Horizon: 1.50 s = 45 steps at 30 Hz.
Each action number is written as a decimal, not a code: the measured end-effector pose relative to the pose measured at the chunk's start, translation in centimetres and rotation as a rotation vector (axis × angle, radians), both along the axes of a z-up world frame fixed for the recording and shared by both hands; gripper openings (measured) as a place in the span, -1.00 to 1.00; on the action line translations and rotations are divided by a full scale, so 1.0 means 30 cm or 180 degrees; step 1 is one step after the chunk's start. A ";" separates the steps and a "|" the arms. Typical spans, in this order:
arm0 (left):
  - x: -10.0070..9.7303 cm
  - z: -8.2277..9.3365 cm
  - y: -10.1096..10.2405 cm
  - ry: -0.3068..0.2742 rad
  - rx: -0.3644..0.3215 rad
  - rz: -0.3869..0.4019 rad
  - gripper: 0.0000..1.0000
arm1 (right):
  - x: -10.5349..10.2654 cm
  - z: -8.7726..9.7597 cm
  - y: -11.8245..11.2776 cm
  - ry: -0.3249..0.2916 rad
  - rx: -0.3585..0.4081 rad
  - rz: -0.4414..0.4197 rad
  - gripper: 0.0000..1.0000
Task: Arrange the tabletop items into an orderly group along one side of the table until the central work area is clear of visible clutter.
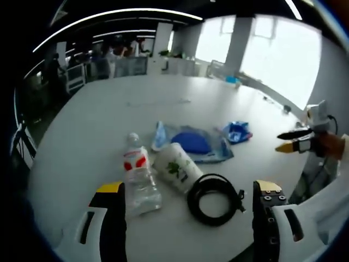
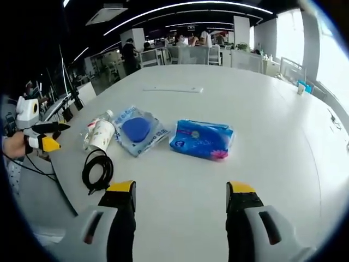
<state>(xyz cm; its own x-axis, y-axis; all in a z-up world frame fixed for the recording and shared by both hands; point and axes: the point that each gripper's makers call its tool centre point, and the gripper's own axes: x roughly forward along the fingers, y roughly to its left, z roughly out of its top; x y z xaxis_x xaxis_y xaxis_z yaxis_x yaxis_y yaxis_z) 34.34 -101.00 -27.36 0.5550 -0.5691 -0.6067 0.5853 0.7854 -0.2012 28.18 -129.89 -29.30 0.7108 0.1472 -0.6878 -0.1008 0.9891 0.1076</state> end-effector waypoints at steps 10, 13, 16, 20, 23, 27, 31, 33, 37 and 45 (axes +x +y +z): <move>0.003 0.000 -0.005 0.0032 -0.0054 0.0034 0.86 | 0.008 -0.011 -0.007 0.0029 0.0016 -0.0013 0.28; 0.005 0.003 -0.002 0.0032 -0.0070 0.0045 0.86 | 0.012 -0.010 -0.008 0.0027 0.0017 -0.0004 0.27; 0.005 0.000 0.007 0.0053 -0.0099 0.0092 0.85 | 0.017 -0.006 -0.001 0.0024 0.0017 0.0007 0.26; -0.004 -0.007 0.019 0.0084 -0.0141 0.0166 0.84 | 0.040 -0.003 0.024 0.0022 0.0020 0.0071 0.25; -0.012 -0.001 0.026 0.0075 -0.0159 0.0187 0.84 | 0.061 0.000 0.052 0.0012 0.0019 0.0153 0.24; -0.017 0.004 0.056 0.0069 -0.0178 0.0270 0.83 | 0.086 0.004 0.095 0.0007 0.0022 0.0260 0.23; -0.031 0.003 0.080 0.0099 -0.0221 0.0345 0.83 | 0.107 -0.001 0.142 0.0023 0.0043 0.0381 0.23; -0.043 0.006 0.089 0.0095 -0.0227 0.0343 0.83 | 0.119 -0.001 0.166 0.0025 0.0039 0.0456 0.21; -0.059 0.008 0.118 0.0094 -0.0256 0.0384 0.81 | 0.143 0.000 0.210 0.0028 0.0034 0.0570 0.21; -0.071 0.008 0.165 0.0104 -0.0303 0.0531 0.80 | 0.190 0.000 0.304 0.0007 0.0044 0.0747 0.17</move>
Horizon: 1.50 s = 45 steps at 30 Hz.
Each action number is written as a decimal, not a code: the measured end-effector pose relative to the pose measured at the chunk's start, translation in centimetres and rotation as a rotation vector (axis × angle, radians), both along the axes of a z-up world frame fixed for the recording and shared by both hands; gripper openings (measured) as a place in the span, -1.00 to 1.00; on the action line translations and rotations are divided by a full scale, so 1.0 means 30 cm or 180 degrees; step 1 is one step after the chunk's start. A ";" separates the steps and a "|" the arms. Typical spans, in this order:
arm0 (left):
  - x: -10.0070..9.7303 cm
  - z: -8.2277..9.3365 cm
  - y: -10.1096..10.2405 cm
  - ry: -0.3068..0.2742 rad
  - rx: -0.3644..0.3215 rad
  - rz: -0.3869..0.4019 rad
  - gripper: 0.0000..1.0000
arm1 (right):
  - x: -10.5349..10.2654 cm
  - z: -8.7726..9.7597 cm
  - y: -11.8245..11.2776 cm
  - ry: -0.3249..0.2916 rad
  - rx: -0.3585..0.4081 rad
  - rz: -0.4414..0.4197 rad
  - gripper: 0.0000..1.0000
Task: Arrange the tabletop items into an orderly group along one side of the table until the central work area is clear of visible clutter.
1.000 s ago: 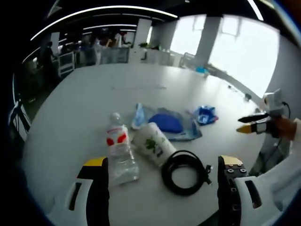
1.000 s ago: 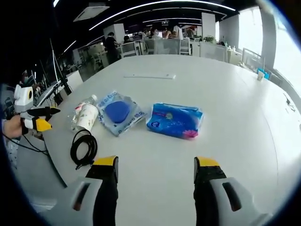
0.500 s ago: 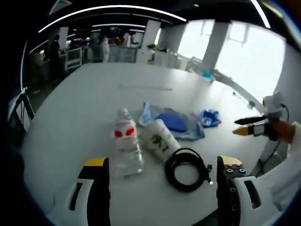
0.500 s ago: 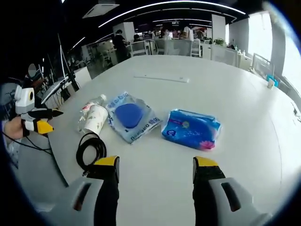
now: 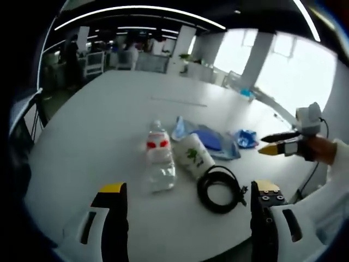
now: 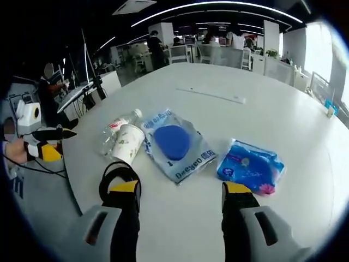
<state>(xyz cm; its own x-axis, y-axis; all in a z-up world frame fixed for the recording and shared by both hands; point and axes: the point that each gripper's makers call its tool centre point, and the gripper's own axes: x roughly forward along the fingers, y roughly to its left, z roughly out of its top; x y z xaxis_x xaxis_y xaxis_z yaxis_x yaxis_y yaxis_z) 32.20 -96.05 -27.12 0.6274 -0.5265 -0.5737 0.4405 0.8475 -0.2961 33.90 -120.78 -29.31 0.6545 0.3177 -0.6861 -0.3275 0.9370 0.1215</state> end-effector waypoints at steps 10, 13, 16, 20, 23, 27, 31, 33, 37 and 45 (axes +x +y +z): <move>-0.008 -0.003 0.029 0.0019 -0.0016 0.0098 0.80 | 0.028 -0.022 0.056 0.0053 0.0092 0.0100 0.14; -0.011 -0.003 0.031 0.0013 -0.0001 0.0076 0.79 | 0.034 -0.023 0.068 0.0053 0.0094 0.0135 0.13; -0.010 -0.001 0.034 0.0011 -0.0023 0.0080 0.79 | 0.039 -0.027 0.077 0.0068 0.0124 0.0147 0.13; -0.018 -0.001 0.028 0.0012 -0.0041 0.0049 0.79 | 0.049 -0.022 0.115 0.0097 0.0198 0.0177 0.13; -0.022 -0.004 0.020 0.0023 -0.0088 0.0045 0.79 | 0.060 -0.012 0.154 0.0111 0.0340 0.0171 0.11; -0.026 -0.005 0.009 0.0025 -0.0122 0.0036 0.79 | 0.082 -0.017 0.203 0.0144 0.0389 0.0252 0.10; -0.033 -0.006 0.005 0.0038 -0.0141 0.0015 0.77 | 0.112 -0.015 0.240 0.0155 0.0425 0.0346 0.10; -0.036 -0.008 0.007 0.0043 -0.0158 0.0020 0.76 | 0.124 -0.013 0.255 0.0158 0.0458 0.0367 0.08; -0.048 -0.020 0.004 0.0062 -0.0164 -0.0001 0.76 | 0.152 -0.019 0.288 0.0203 0.0489 0.0418 0.08; -0.064 -0.029 -0.006 0.0076 -0.0200 -0.0031 0.75 | 0.186 -0.021 0.359 0.0254 0.0510 0.0543 0.07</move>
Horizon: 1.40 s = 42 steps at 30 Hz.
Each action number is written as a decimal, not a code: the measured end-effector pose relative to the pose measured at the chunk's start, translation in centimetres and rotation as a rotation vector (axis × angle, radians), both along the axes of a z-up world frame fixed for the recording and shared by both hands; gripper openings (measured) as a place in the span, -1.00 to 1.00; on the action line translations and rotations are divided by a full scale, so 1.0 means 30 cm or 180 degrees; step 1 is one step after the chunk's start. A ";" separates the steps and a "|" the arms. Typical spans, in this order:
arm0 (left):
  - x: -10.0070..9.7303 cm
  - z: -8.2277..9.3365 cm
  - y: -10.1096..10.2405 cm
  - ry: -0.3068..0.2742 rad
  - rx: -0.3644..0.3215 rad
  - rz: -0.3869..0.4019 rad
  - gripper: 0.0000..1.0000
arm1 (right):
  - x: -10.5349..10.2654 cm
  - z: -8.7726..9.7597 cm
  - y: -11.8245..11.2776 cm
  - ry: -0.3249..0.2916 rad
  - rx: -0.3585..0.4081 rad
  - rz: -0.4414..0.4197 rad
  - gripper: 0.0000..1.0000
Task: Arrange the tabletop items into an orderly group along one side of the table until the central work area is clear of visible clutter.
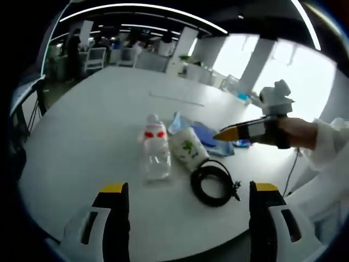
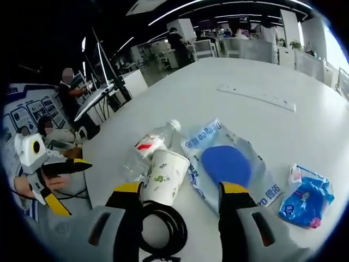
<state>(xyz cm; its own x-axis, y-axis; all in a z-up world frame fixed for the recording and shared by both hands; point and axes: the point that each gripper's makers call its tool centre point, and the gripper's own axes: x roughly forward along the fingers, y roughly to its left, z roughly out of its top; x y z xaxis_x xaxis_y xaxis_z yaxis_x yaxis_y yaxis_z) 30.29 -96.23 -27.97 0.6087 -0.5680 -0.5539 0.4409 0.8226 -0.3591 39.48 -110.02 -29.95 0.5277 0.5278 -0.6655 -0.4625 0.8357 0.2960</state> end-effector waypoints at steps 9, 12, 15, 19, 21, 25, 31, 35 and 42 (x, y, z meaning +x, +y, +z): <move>-0.022 -0.014 0.017 0.0033 -0.0071 0.0016 0.73 | 0.026 -0.025 0.076 0.0127 0.0055 0.0142 0.05; -0.030 -0.017 0.017 0.0055 -0.0096 0.0028 0.73 | 0.036 -0.027 0.084 0.0164 0.0092 0.0119 0.04; -0.035 -0.023 0.018 0.0068 -0.0095 0.0027 0.72 | 0.045 -0.033 0.093 0.0214 0.0129 0.0089 0.02; -0.042 -0.029 0.013 0.0090 -0.0118 0.0033 0.71 | 0.054 -0.053 0.113 0.0287 0.0142 0.0118 0.01; -0.047 -0.030 0.011 0.0093 -0.0122 0.0033 0.71 | 0.049 -0.050 0.124 0.0296 0.0145 0.0130 0.01; -0.051 -0.034 0.016 0.0108 -0.0141 0.0067 0.71 | 0.069 -0.065 0.132 0.0344 0.0187 0.0113 0.01; -0.054 -0.028 0.020 0.0091 -0.0158 0.0105 0.71 | 0.085 -0.089 0.139 0.0395 0.0174 0.0124 0.00; -0.062 -0.029 0.024 0.0095 -0.0163 0.0124 0.72 | 0.090 -0.107 0.147 0.0425 0.0162 0.0150 -0.01; -0.074 -0.031 0.031 0.0106 -0.0169 0.0161 0.72 | 0.081 -0.136 0.167 0.0511 0.0142 0.0191 -0.07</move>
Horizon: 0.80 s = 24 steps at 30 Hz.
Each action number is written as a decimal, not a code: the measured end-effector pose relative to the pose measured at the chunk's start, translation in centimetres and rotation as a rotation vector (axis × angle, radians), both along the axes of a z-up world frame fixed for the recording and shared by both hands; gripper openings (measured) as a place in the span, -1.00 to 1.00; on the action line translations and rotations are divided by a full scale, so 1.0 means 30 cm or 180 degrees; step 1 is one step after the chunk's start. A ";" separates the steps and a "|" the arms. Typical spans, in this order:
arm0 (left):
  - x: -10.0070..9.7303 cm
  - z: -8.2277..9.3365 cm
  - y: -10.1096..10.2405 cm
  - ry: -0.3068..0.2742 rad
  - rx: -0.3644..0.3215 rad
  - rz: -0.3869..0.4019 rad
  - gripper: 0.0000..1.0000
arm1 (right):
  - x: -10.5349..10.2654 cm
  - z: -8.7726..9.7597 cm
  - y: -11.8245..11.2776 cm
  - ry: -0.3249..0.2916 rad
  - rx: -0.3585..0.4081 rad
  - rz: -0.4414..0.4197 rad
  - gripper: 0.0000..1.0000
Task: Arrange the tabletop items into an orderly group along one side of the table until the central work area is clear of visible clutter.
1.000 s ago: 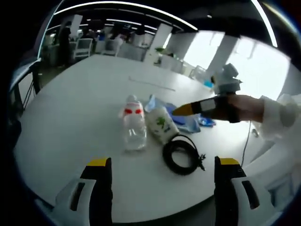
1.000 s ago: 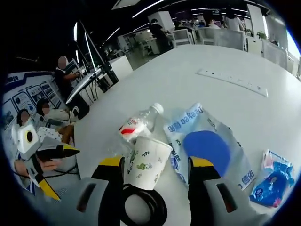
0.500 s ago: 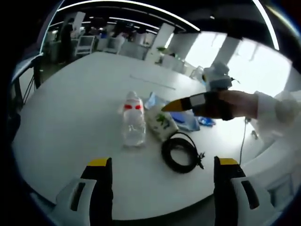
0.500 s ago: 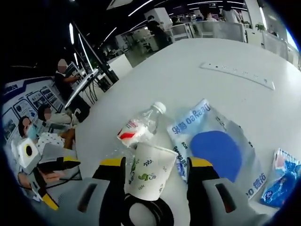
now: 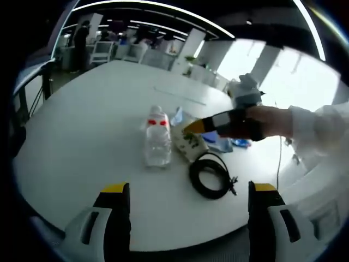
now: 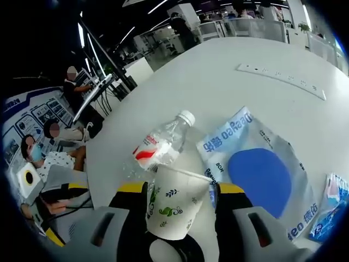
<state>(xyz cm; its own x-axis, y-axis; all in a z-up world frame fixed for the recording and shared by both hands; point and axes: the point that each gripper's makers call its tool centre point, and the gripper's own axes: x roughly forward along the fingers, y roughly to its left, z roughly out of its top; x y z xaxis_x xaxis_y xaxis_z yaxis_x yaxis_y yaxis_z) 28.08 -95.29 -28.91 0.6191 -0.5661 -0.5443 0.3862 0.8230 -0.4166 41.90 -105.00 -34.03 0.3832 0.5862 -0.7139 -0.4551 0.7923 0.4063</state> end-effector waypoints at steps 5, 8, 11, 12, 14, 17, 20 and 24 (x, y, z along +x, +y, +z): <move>-0.002 -0.003 0.007 0.0018 -0.0011 0.0051 0.71 | -0.012 -0.015 0.009 0.0058 0.0024 0.0001 -0.16; -0.005 -0.006 0.007 0.0027 -0.0013 0.0058 0.71 | -0.005 -0.018 0.006 0.0044 0.0031 -0.0043 -0.18; -0.006 -0.008 0.007 0.0036 -0.0014 0.0069 0.71 | 0.000 -0.014 0.003 0.0044 0.0072 -0.0110 -0.23; -0.007 -0.009 0.007 0.0037 -0.0014 0.0071 0.71 | 0.000 -0.009 0.001 0.0023 0.0076 -0.0125 -0.24; -0.007 -0.010 0.007 0.0047 -0.0019 0.0075 0.71 | -0.005 -0.005 -0.006 0.0014 0.0075 -0.0143 -0.25; -0.005 -0.009 0.006 0.0040 -0.0018 0.0072 0.71 | -0.013 0.002 -0.013 0.0005 0.0094 -0.0158 -0.26; -0.001 -0.004 0.003 0.0032 -0.0024 0.0068 0.71 | -0.014 0.028 -0.016 -0.0064 0.0160 -0.0215 -0.26; 0.007 0.003 -0.002 0.0020 -0.0033 0.0066 0.71 | -0.016 0.070 -0.009 -0.0196 0.0255 -0.0207 -0.27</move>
<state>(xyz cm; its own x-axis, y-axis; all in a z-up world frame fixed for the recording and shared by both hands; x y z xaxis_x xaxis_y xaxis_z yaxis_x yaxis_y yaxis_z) 28.29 -95.36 -28.81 0.6273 -0.5588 -0.5424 0.3665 0.8264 -0.4275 41.43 -105.28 -31.95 0.4638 0.6130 -0.6396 -0.4299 0.7870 0.4425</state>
